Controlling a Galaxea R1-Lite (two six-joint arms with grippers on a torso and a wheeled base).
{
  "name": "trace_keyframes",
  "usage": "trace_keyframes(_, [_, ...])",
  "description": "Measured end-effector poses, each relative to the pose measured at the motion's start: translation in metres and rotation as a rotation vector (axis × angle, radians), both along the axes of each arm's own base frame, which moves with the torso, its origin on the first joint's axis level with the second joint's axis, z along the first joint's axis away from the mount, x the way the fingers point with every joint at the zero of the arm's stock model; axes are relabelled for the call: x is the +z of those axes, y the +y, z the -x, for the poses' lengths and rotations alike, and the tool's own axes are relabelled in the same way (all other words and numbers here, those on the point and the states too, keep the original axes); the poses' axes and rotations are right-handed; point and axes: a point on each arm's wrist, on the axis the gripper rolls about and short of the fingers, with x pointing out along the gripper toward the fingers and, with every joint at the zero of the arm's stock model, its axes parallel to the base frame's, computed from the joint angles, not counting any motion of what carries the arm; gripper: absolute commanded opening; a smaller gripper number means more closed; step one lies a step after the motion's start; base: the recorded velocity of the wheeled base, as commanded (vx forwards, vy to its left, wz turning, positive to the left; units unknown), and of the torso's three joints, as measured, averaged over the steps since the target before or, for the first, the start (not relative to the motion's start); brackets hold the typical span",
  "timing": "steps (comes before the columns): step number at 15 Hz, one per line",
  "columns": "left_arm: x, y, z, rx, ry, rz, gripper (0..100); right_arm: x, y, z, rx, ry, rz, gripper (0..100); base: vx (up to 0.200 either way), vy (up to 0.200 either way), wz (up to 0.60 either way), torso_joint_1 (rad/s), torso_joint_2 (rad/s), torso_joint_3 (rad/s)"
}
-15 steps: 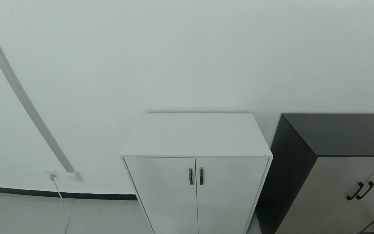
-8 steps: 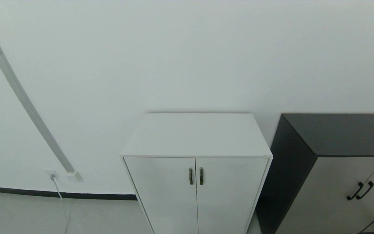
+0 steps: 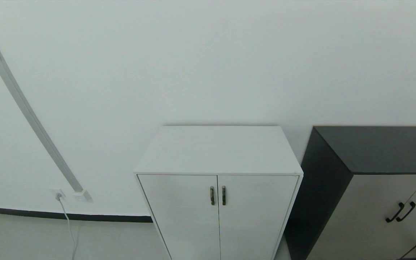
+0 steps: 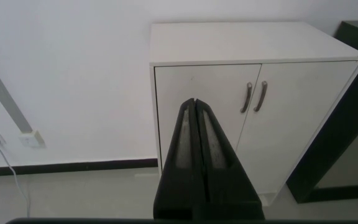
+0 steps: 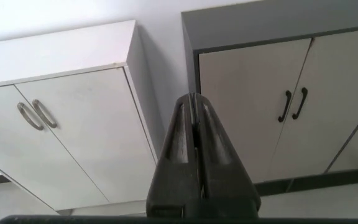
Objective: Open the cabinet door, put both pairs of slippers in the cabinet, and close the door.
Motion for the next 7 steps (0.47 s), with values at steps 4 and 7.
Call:
trace_keyframes(4, [0.0000, 0.0000, 0.0000, 0.000, 0.000, -0.003, 0, -0.0001, 0.0001, 0.0001, 0.002, 0.000, 0.004, 0, 0.000, 0.000, 0.00, 0.000, 0.00, 0.000])
trace_keyframes(7, [0.0000, 0.0000, 0.0000, 0.000, 0.000, -0.003, 0, 0.0000, 0.0001, 0.0001, 0.006, 0.000, 0.007, 0, 0.000, 0.000, 0.00, 0.000, 0.00, 0.000])
